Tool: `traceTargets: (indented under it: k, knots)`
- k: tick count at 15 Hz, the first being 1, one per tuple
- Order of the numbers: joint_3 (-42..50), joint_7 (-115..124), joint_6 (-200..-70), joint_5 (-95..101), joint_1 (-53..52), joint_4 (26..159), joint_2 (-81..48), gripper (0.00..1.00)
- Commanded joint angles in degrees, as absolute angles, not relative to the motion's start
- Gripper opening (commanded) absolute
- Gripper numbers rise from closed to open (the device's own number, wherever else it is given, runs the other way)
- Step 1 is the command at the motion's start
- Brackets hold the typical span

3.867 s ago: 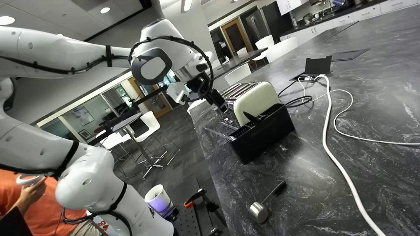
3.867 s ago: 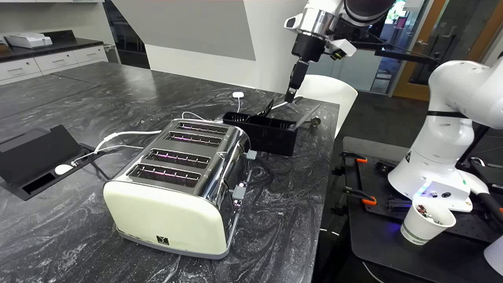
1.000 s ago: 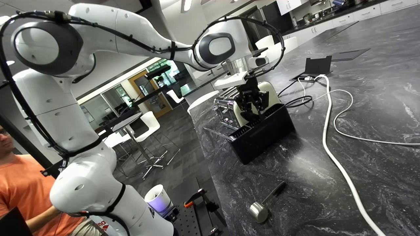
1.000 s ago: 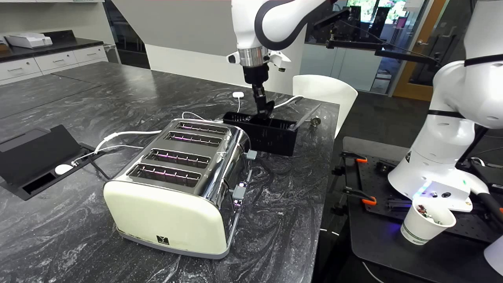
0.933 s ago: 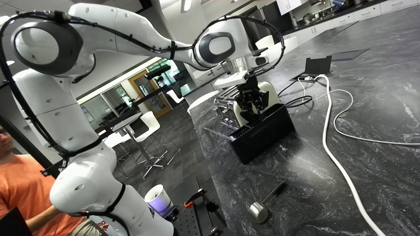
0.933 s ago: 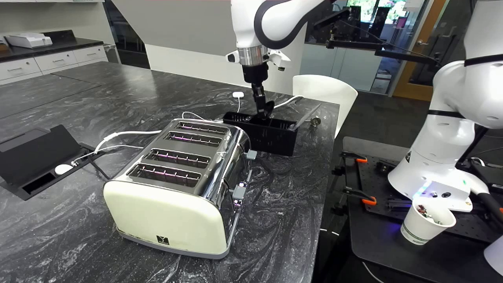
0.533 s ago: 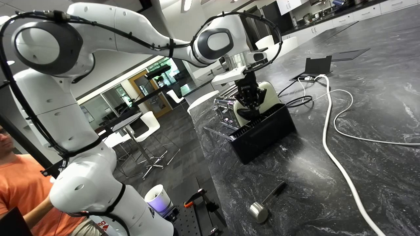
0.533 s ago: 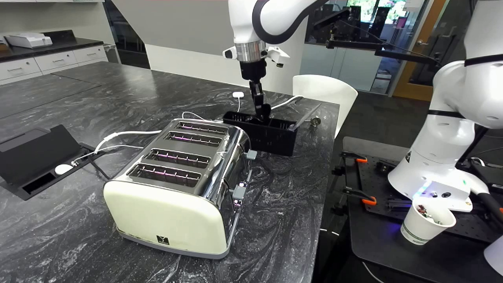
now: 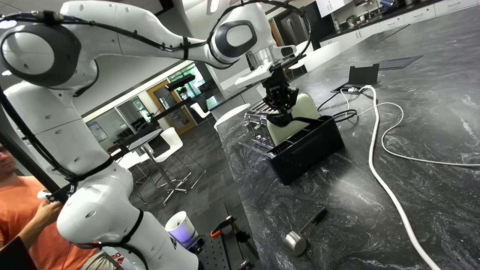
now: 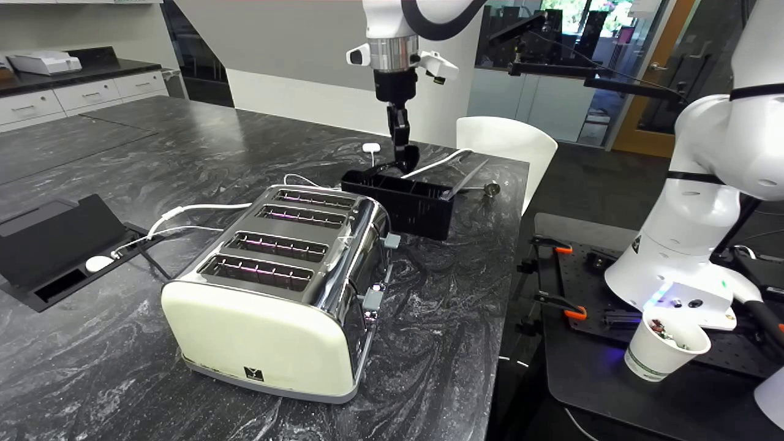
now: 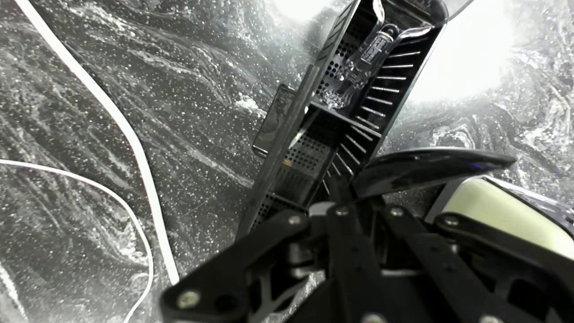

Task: Put the black spoon on the counter

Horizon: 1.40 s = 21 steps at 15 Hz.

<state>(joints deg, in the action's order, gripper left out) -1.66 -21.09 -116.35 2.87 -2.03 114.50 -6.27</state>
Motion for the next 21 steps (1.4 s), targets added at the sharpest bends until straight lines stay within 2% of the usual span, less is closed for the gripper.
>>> traceTargets:
  k: [1, 5, 15, 21]
  knots:
    - [-1.91, -20.32, -112.33, 2.7, -1.67, 114.58, -1.07, 0.02]
    - [-1.08, -16.61, -111.62, 5.4, -1.37, 116.05, 4.52, 0.02]
    - [6.59, -10.71, -133.99, 2.95, 4.01, 135.01, 17.12, 0.02]
    - [9.57, -0.46, -145.21, 3.32, 9.78, 143.37, 18.27, 0.02]
